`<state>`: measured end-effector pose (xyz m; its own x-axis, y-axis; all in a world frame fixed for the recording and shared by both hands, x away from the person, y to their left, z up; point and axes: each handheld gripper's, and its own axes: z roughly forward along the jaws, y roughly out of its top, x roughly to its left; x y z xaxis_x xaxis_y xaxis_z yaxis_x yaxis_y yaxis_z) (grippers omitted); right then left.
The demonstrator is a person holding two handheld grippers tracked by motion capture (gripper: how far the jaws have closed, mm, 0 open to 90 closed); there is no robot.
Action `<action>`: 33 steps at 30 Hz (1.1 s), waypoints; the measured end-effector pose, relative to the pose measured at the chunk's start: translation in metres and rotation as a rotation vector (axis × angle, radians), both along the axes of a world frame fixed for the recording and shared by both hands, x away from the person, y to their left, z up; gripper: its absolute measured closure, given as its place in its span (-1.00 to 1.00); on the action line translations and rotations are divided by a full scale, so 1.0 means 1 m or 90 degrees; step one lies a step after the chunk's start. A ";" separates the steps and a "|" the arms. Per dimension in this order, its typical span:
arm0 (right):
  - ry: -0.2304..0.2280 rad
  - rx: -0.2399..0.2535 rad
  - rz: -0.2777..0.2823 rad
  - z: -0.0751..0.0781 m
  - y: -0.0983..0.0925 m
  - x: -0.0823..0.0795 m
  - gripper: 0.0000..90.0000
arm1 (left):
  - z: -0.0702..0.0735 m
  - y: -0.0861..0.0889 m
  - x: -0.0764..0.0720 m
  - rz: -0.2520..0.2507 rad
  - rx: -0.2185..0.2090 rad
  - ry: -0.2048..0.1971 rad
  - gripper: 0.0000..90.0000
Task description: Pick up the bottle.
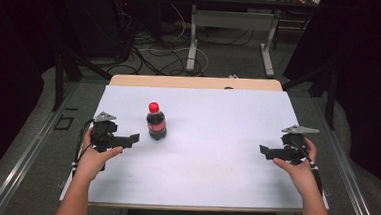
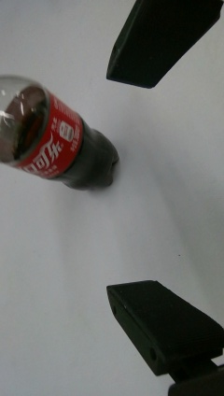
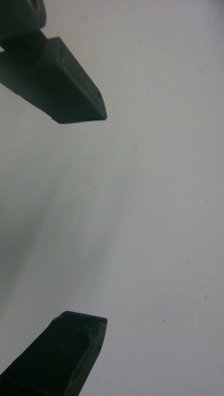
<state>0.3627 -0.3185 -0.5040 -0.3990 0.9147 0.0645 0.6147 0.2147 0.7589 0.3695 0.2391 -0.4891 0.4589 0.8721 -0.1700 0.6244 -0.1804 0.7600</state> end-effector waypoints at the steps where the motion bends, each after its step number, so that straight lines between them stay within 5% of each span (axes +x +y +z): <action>1: 0.000 0.000 0.000 0.000 0.000 0.000 -0.93 | 0.004 -0.001 -0.003 -0.004 0.007 -0.006 -0.97; 11: -0.026 0.001 0.002 0.018 -0.001 -0.011 -0.86 | 0.022 -0.016 -0.004 -0.039 0.005 -0.062 -0.97; 22: -0.036 -0.011 0.013 0.019 0.007 -0.012 -0.80 | 0.018 -0.034 0.025 -0.055 -0.004 -0.060 -0.95; 33: -0.030 -0.003 0.017 0.015 0.008 -0.010 -0.74 | 0.001 -0.051 0.046 -0.072 0.020 -0.052 -0.86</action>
